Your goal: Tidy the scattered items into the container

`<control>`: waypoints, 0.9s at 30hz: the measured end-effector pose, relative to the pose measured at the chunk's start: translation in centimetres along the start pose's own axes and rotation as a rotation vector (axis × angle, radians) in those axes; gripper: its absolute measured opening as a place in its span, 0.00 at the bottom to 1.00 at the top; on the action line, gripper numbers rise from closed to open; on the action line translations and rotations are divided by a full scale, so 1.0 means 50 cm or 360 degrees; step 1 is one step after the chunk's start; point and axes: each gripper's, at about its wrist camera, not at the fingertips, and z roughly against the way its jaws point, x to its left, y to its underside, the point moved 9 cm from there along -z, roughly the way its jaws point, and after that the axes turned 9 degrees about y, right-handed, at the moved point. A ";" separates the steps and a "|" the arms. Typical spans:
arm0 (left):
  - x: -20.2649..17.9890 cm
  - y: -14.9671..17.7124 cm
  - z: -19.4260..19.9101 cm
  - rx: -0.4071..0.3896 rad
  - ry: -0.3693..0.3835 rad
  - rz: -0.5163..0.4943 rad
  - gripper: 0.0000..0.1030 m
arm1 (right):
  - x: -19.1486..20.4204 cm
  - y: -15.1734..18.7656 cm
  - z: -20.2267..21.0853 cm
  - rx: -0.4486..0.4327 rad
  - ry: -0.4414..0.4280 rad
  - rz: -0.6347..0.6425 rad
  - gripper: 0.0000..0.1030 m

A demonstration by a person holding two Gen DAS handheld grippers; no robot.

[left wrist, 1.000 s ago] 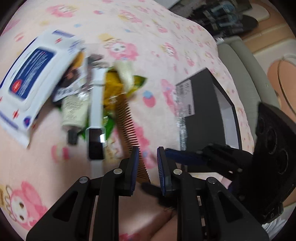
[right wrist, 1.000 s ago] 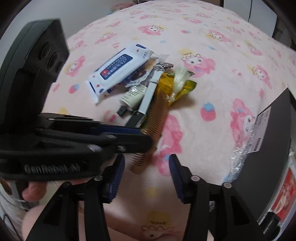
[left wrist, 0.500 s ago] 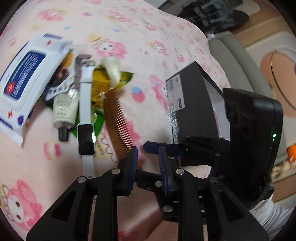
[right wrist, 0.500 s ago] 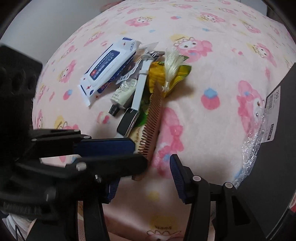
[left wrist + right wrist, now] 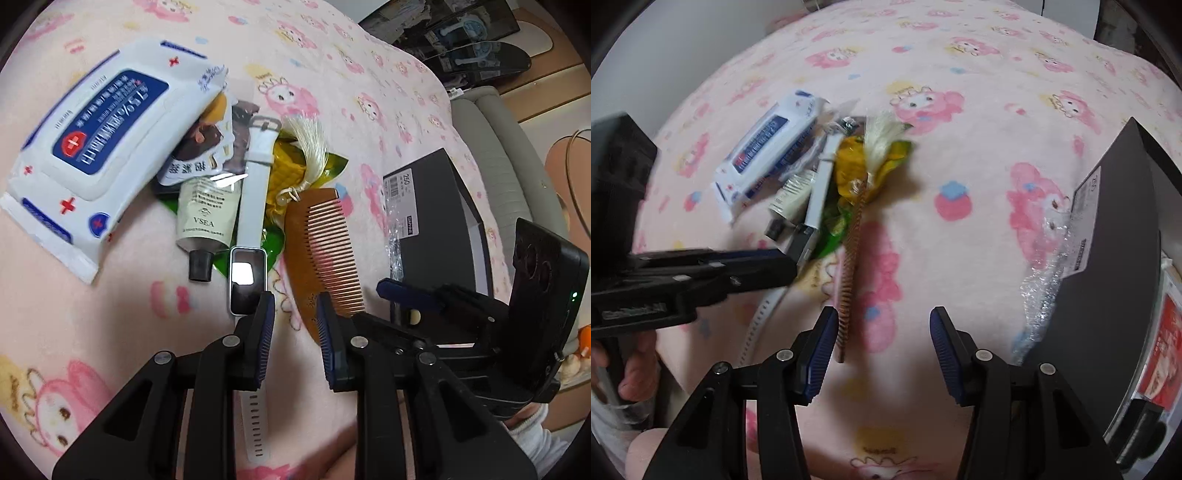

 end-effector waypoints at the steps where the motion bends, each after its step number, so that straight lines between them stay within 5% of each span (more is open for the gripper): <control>1: -0.003 -0.004 -0.005 0.0006 0.0053 0.0005 0.21 | 0.002 -0.001 0.002 -0.0003 -0.0035 -0.0009 0.46; 4: -0.012 -0.015 -0.021 0.0017 0.0187 0.0032 0.27 | 0.014 0.003 -0.009 0.0037 -0.0115 -0.0010 0.46; 8: -0.006 -0.029 -0.039 0.0014 0.0131 0.0035 0.46 | 0.028 0.008 -0.006 0.0048 -0.0178 0.0012 0.46; 13: 0.001 -0.047 -0.062 0.0010 0.0061 0.0039 0.54 | 0.026 0.010 -0.006 0.0043 -0.0130 0.0016 0.46; 15: 0.004 -0.054 -0.072 0.0008 0.0033 0.0041 0.52 | 0.027 0.008 -0.005 0.0033 -0.0129 0.0018 0.46; 18: 0.008 -0.065 -0.085 0.0006 -0.0008 0.0043 0.26 | 0.027 0.005 -0.010 0.0051 -0.0128 0.0011 0.46; 20: 0.011 -0.056 -0.070 -0.0010 -0.0017 0.0057 0.17 | 0.028 0.004 -0.014 0.0062 -0.0120 0.0009 0.46; 27: 0.024 0.001 0.009 -0.0144 -0.0106 0.0083 0.14 | 0.033 0.003 -0.012 0.0055 -0.0103 0.0009 0.46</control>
